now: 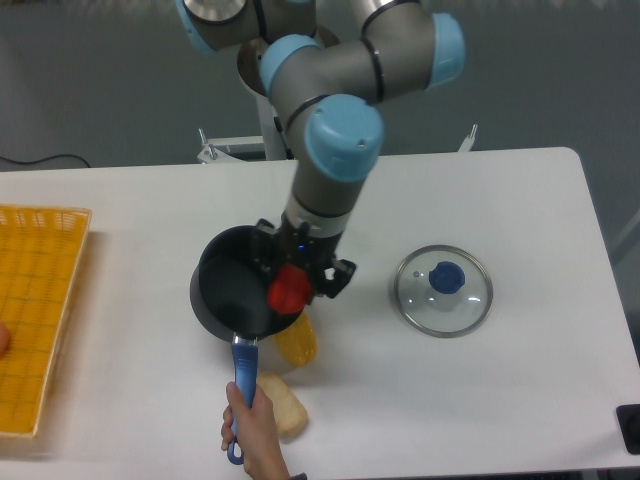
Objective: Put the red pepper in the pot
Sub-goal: 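Carry the red pepper over the black saucepan, then lower the red pepper into the saucepan and open the gripper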
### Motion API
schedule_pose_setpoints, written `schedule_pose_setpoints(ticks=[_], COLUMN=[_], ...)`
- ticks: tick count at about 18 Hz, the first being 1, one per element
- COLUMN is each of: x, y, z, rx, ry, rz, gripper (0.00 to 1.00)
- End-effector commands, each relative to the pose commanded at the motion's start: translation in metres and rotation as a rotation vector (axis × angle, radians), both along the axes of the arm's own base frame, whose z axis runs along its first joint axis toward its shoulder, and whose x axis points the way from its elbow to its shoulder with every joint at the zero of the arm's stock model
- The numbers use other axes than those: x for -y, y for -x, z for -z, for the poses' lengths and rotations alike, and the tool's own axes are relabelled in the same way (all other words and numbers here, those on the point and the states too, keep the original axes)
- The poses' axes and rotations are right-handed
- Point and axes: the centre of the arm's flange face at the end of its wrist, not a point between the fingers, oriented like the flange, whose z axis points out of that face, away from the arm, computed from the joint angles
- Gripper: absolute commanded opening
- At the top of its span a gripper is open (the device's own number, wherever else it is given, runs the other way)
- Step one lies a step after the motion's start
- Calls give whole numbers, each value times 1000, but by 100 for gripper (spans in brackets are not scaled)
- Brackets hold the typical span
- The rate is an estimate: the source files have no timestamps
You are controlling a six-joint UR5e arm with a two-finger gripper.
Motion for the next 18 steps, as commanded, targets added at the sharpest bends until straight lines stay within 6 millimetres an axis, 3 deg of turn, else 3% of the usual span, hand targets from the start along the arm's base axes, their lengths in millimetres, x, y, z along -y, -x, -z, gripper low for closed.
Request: schedule_pose_setpoints(ticks=[6,18], x=[-3,-2], y=[-18,-26], z=[19,31], rx=[23,8], ry=[31,79], rz=[5,18], gripper=[33,35])
